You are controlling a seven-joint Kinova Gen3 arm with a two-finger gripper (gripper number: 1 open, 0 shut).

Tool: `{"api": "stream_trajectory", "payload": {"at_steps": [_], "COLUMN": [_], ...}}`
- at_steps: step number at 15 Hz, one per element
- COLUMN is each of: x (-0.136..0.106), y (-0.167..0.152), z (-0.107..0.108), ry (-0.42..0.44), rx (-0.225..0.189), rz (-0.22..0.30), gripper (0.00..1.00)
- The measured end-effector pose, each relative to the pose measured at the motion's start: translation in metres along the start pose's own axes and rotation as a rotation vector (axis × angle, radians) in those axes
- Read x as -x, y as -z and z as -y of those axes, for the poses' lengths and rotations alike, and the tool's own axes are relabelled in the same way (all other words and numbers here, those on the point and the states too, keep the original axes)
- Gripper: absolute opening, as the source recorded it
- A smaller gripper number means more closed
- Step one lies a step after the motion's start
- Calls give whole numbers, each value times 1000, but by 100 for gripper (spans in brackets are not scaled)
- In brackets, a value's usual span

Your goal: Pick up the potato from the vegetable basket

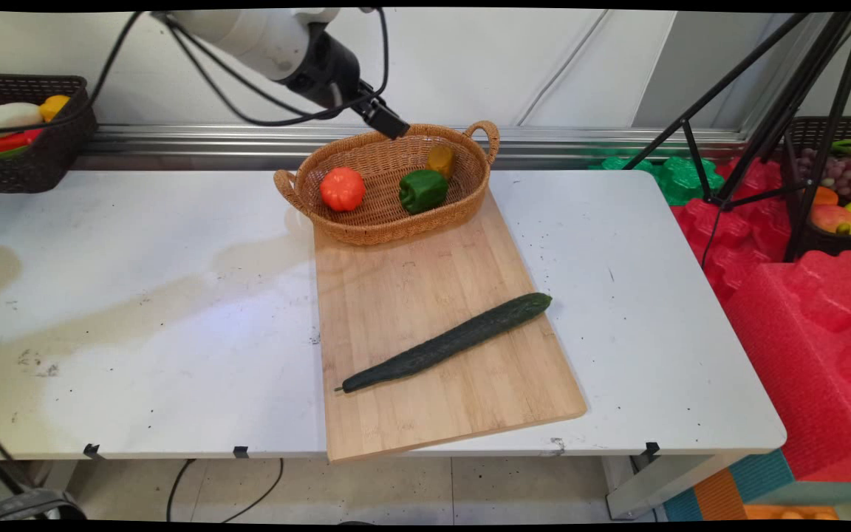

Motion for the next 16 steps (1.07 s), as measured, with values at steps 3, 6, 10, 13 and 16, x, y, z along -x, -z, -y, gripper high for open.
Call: {"api": "stream_trajectory", "payload": {"at_steps": [3,6,10,13,16], "x": [-11,-23,-33,-39,-43], "y": [-29,-67,-114,-151,-184], "z": [10,18,21,21,19], "ry": [27,58,92,124,155], "rx": [-24,-41,-44,-42,-37], "rz": [25,65,117,158,190], "gripper": [100,100,100,100,100]}}
